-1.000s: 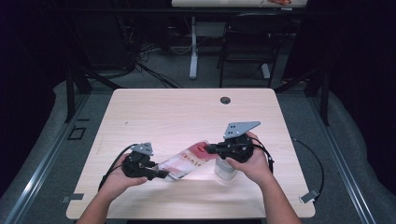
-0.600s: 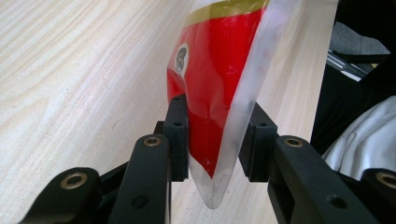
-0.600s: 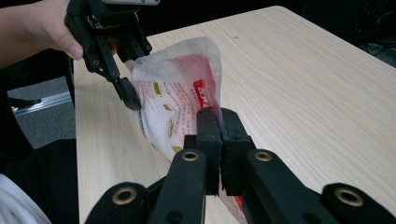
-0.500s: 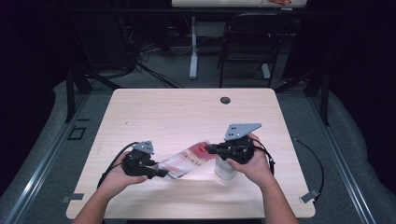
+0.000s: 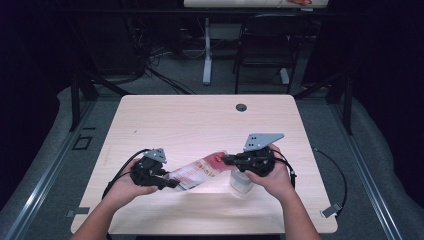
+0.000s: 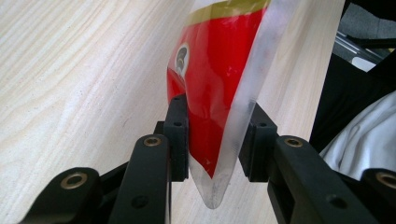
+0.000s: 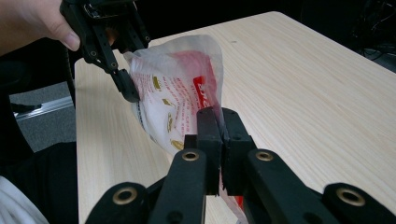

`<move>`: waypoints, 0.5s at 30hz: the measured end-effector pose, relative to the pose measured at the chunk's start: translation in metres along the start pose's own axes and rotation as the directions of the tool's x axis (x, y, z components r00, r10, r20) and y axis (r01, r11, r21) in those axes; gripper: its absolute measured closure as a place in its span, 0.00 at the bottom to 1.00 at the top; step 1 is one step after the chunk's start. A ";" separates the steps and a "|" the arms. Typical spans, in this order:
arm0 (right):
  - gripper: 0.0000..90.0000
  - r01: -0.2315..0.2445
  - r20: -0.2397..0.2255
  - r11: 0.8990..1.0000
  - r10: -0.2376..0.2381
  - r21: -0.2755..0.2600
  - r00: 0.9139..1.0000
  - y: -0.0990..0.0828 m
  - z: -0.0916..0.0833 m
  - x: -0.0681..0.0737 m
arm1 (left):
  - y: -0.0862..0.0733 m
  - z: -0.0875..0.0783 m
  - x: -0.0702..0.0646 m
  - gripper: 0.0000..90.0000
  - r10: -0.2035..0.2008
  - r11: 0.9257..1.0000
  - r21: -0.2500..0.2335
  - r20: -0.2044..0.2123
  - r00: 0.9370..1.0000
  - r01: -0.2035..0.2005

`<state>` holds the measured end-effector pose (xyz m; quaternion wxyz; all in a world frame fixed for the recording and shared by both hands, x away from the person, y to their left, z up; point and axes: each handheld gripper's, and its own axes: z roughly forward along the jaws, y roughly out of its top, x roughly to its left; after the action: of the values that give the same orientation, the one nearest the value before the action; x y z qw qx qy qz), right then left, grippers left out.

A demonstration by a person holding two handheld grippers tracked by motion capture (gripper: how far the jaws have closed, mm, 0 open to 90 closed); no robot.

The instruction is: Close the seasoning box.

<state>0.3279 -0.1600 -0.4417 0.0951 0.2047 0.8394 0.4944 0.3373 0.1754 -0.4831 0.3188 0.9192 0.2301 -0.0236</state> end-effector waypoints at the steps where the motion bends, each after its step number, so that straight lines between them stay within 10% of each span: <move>1: 0.98 0.000 0.002 1.000 0.000 -0.001 1.000 -0.001 0.000 0.000 | 0.001 0.000 0.000 0.76 0.000 1.000 0.003 0.001 1.000 0.000; 15: 0.98 -0.028 0.007 0.999 0.028 -0.034 1.000 -0.006 -0.005 -0.002 | 0.011 -0.011 -0.004 0.77 0.016 1.000 0.019 -0.018 1.000 -0.016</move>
<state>0.3259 -0.1674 -0.4448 0.0947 0.2165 0.8277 0.5090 0.3378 0.1727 -0.4672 0.3082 0.9241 0.2256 -0.0147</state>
